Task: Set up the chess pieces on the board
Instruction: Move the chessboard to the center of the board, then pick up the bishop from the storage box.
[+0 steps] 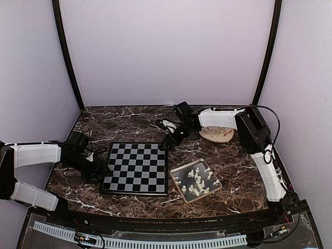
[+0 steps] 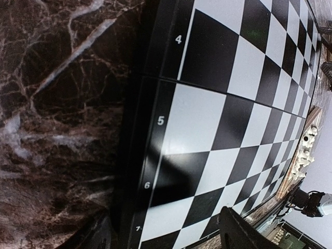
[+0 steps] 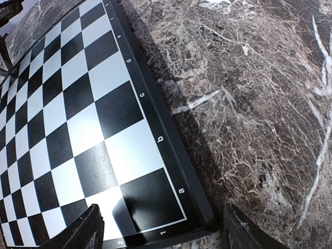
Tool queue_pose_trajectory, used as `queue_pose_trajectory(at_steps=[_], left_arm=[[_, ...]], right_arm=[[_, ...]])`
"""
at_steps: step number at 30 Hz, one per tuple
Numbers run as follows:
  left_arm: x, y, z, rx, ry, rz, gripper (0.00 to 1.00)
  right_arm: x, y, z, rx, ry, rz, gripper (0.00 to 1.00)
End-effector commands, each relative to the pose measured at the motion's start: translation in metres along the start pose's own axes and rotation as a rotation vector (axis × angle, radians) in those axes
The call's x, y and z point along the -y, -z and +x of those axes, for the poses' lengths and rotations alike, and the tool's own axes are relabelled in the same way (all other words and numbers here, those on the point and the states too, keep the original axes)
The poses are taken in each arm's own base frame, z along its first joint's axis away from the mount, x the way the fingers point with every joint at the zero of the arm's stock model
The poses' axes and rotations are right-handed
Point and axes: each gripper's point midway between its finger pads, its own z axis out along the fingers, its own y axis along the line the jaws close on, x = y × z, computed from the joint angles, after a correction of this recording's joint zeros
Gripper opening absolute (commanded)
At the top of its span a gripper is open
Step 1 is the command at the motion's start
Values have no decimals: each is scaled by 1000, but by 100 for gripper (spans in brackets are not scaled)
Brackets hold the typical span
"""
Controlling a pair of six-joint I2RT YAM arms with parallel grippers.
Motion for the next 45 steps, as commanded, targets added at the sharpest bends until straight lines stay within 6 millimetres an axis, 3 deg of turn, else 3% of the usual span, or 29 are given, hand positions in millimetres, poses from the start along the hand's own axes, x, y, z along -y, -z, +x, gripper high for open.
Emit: queue_pose_trajectory(at_steps=[1,3,7,11,15,20,25,31,36,40,45], left_arm=[[1,11,10,-25,10,-35,73],[4,24,0,12,-15,-77,74],[10,54,-28,99,-72,-195,76],[35,76,-62,169,-161,-218,76],[83,78,-94,265,-332,-55,75],[142,89,-122,402,-577,139,67],[183,92,-127,494,-853,252,60],[173,67,-129,555,-881,276,57],[170,64,-130,570,-905,254,53],[169,66,-134,573,-892,238,53],[168,68,-136,583,-894,217,55]], right_arm=[[-9,-8,38,-143,-75,7,78],[-2,4,24,-116,-66,41,80],[12,49,-9,-30,-46,116,82],[19,101,-25,41,-25,192,82],[10,142,-20,62,34,247,81],[-23,163,15,32,81,213,73],[-67,168,54,21,154,111,67],[-106,150,92,-95,335,75,50],[-140,118,110,-195,491,25,38],[-158,96,128,-293,568,-18,37],[-164,84,146,-362,598,-40,39]])
